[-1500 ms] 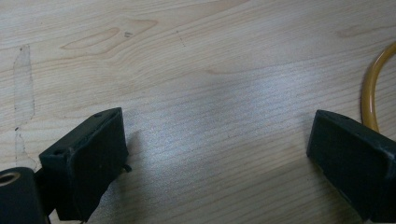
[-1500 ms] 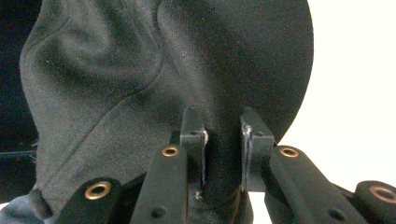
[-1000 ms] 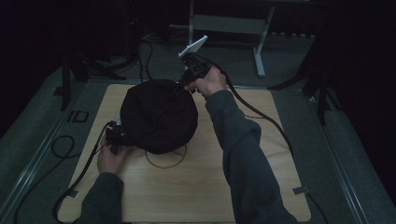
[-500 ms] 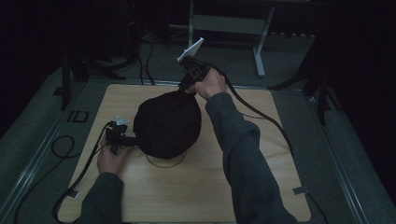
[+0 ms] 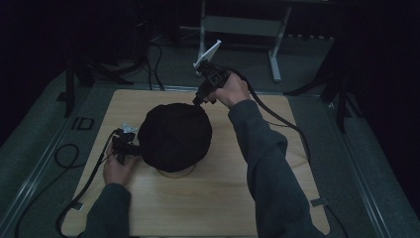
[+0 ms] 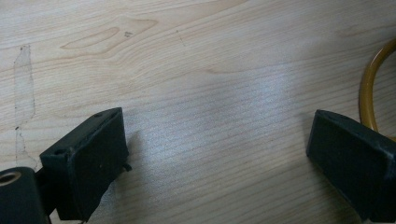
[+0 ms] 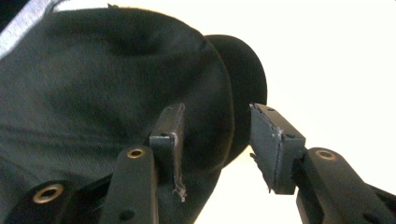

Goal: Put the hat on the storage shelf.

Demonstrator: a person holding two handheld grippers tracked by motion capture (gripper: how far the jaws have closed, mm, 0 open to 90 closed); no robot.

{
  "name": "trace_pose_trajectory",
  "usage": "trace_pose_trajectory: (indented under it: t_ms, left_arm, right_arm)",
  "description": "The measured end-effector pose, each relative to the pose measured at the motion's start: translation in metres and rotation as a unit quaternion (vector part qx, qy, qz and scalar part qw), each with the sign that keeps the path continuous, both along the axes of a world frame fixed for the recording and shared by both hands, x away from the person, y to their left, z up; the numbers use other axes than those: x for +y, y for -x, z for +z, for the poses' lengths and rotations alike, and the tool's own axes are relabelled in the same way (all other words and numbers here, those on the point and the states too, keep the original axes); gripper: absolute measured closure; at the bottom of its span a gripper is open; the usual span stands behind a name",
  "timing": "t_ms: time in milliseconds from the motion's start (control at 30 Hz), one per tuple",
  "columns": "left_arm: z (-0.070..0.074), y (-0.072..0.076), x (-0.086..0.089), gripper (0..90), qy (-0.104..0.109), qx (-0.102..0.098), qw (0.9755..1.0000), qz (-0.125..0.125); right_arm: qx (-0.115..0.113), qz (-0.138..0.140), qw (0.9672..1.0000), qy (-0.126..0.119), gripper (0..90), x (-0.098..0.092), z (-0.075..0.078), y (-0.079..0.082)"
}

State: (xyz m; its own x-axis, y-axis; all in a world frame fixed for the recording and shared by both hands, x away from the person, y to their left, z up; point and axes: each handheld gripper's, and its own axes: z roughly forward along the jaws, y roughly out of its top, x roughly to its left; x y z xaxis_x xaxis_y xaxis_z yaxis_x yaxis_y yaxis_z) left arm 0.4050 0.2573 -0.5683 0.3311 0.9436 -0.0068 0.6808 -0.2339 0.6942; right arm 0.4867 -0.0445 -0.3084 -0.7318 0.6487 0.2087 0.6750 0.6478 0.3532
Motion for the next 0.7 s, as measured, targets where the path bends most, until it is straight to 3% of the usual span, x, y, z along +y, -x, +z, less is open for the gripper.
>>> trace_pose_trajectory:
  t_ms: [133,300,700]
  left_arm:
    - [0.000,0.000,0.000,4.7,0.000,0.000,1.0000,0.000]
    - [0.000,0.000,0.000,4.7,0.000,0.000,1.0000,0.000]
    - [0.000,0.000,0.000,4.7,0.000,0.000,1.0000,0.000]
  right_arm:
    - [-0.011,0.014,0.9998,0.003,54.1,-0.005,0.000,0.006]
    - [-0.004,0.007,0.9997,-0.023,54.7,-0.021,-0.004,0.005]
    - [-0.036,0.030,0.9988,0.009,53.5,-0.030,-0.007,0.017]
